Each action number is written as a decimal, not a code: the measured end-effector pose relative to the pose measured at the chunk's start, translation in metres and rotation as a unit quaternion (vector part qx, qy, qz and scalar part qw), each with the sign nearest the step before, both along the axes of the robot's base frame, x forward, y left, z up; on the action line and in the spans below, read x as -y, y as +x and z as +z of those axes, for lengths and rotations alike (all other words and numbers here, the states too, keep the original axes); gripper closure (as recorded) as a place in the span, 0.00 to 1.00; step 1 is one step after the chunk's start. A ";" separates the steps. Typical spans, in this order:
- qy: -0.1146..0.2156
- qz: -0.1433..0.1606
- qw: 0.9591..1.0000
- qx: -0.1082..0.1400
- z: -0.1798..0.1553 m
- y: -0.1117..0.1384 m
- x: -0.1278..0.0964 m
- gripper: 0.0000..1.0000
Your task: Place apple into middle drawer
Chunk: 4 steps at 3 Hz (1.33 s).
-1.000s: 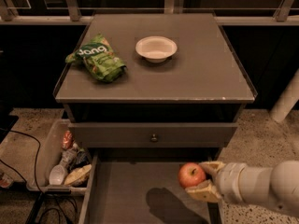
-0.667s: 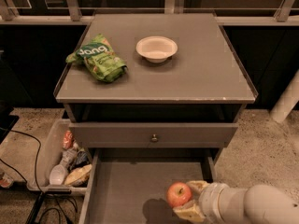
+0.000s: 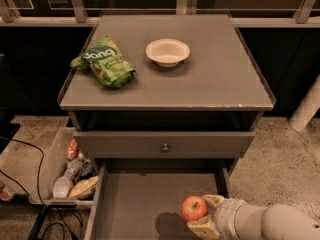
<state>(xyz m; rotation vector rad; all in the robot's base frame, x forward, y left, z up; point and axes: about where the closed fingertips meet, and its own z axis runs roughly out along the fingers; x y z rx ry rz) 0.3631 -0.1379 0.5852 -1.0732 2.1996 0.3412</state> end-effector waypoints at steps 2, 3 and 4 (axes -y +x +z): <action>-0.006 -0.063 0.998 0.018 -0.038 0.047 0.005 1.00; -0.003 -0.090 0.995 0.038 -0.073 0.081 0.002 1.00; 0.006 -0.120 0.990 0.080 -0.094 0.118 0.003 1.00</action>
Offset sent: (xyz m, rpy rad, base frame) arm 0.1200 -0.0223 -0.0638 -0.0209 -0.1683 -0.3057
